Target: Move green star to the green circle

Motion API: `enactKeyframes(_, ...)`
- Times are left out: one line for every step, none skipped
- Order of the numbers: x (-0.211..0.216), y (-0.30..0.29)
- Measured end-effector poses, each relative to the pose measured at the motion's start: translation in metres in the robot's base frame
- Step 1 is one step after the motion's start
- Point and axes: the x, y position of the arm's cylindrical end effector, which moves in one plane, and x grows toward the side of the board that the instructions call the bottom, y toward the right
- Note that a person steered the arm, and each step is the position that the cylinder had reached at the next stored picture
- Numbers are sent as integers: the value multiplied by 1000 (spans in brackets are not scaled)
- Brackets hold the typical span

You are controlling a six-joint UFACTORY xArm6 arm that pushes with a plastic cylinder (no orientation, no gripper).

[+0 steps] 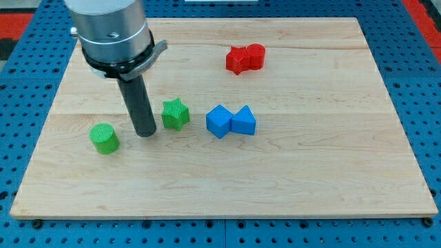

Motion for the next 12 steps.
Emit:
enactKeyframes(16, 2)
enactKeyframes(6, -37)
enactKeyframes(-33, -71)
enactKeyframes(-79, -78)
enactKeyframes(-114, -29)
enactKeyframes(-124, 58)
enactKeyframes(-107, 104)
enactKeyframes(-71, 105)
enactKeyframes(-47, 101)
enactKeyframes(-41, 65)
enactKeyframes(-37, 19)
enactKeyframes(-22, -3)
